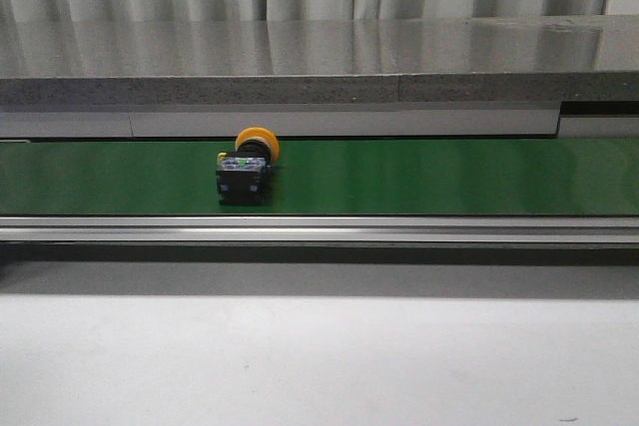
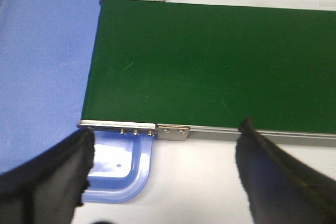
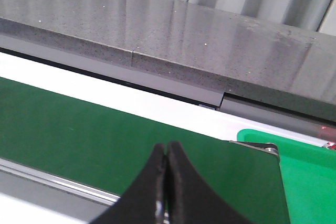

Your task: Move button from right to left

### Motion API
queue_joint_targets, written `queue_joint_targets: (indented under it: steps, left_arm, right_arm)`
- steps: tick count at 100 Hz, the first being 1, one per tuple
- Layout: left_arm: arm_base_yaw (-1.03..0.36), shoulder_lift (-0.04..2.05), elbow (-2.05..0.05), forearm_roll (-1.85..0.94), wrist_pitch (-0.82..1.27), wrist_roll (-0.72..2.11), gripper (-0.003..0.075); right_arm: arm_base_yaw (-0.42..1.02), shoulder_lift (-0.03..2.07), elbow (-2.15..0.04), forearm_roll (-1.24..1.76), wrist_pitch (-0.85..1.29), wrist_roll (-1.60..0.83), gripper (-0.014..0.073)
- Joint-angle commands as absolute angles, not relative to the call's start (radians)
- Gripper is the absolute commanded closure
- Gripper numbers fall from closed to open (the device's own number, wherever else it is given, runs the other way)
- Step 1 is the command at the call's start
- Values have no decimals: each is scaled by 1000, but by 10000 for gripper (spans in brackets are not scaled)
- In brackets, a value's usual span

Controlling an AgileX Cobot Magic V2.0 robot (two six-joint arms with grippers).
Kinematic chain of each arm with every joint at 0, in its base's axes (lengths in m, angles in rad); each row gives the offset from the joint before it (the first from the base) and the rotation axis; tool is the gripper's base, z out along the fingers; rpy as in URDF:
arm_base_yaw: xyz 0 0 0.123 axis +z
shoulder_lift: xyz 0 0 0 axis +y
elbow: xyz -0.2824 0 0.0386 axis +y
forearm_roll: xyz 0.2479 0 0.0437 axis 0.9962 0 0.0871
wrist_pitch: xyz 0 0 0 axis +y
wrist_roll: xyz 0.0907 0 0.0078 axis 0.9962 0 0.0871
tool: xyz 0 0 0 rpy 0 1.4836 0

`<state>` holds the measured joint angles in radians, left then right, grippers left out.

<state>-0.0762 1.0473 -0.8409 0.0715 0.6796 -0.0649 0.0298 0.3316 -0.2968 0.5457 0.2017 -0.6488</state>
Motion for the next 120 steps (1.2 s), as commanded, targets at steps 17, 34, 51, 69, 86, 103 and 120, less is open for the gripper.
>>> queue_joint_targets:
  steps: [17,34,51,69,86,103,120]
  left_arm:
    - [-85,1035,-879,30,637,-65,64]
    - [-114,1035,-884,-30,635,-18,64]
    - [-173,1039,-912,-39,607,-18,64]
    - [-228,1119,-968,-41,607,-18,64]
    - [-283,1235,-1019,-41,592,-18,64]
    - [-329,1370,-1080,-41,581,-17,64]
    - [-361,1479,-1133,-33,580,-15,64]
  right_arm:
    - [32,337,-324,560,139,-655,661]
    - [32,337,-324,560,139,-655,661]
    - [32,337,-324,560,139,-655,661]
    - [32,337,-324,560,139,-655,661]
    - [32,337,-324,560,139,-655,661]
    - [32,337,-324,560,139,-655,661]
    - [32,337,-324,560,139,-655,661]
